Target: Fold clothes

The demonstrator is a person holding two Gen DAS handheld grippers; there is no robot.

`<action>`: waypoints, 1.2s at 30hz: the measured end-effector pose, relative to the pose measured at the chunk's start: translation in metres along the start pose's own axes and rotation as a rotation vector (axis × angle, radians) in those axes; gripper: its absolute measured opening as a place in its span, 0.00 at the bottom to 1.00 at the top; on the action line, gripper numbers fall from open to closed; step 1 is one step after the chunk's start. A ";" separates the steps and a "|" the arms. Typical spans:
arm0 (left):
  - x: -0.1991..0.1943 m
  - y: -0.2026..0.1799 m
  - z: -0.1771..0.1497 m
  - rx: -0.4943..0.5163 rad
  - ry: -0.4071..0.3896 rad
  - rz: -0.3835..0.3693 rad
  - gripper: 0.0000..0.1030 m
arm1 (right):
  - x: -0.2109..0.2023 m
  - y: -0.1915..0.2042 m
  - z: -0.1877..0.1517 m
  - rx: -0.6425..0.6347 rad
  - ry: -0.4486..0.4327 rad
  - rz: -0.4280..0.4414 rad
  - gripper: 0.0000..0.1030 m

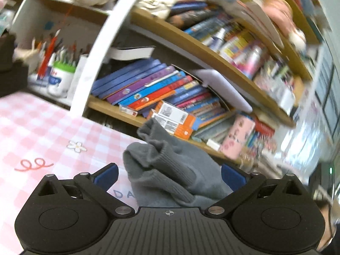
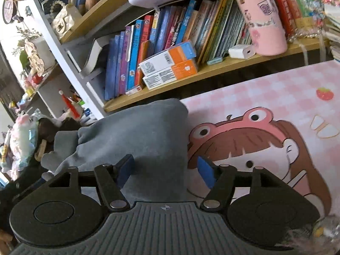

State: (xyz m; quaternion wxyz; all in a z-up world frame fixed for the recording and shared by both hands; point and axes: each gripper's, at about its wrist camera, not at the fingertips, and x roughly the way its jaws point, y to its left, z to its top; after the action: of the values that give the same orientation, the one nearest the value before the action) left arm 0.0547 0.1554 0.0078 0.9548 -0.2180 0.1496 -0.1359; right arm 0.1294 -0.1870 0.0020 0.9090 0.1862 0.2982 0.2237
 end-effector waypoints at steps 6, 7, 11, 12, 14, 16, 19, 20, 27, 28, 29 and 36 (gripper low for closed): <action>0.025 0.027 0.006 -0.289 0.048 0.057 1.00 | -0.001 -0.002 -0.003 -0.010 0.006 0.003 0.68; 0.031 0.029 0.005 -0.316 0.065 0.071 1.00 | 0.000 -0.002 -0.003 -0.010 0.009 0.003 0.69; 0.050 0.035 0.003 -0.366 0.124 0.115 0.85 | 0.003 -0.003 -0.004 -0.008 0.017 0.001 0.71; 0.053 0.036 0.003 -0.374 0.139 0.106 0.78 | 0.003 -0.004 -0.004 -0.007 0.019 0.002 0.71; 0.056 0.037 0.004 -0.398 0.151 0.040 0.32 | 0.004 -0.004 -0.005 -0.006 0.023 0.004 0.71; 0.047 0.030 0.011 -0.354 0.095 0.003 0.18 | 0.005 -0.005 -0.005 -0.005 0.026 0.006 0.71; 0.029 0.024 0.015 -0.295 -0.002 -0.054 0.16 | 0.007 -0.005 -0.006 -0.003 0.035 0.025 0.73; 0.027 0.026 0.013 -0.295 -0.010 -0.050 0.16 | 0.008 -0.005 -0.007 -0.005 0.039 0.032 0.75; 0.045 0.055 -0.005 -0.388 0.112 0.039 0.26 | 0.013 -0.006 -0.011 0.002 0.059 0.045 0.76; 0.043 0.051 -0.004 -0.358 0.109 0.050 0.32 | 0.013 -0.006 -0.011 0.005 0.059 0.046 0.76; 0.041 0.047 -0.004 -0.329 0.106 0.061 0.46 | 0.013 -0.007 -0.011 0.011 0.061 0.047 0.76; 0.034 0.044 -0.002 -0.324 0.094 -0.006 0.91 | 0.013 -0.011 -0.010 0.035 0.065 0.056 0.76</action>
State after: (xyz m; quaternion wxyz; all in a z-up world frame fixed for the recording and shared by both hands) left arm 0.0938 0.1820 -0.0214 0.8987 -0.3628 0.2134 -0.1230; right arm 0.1356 -0.1871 -0.0171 0.8889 0.2028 0.3263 0.2496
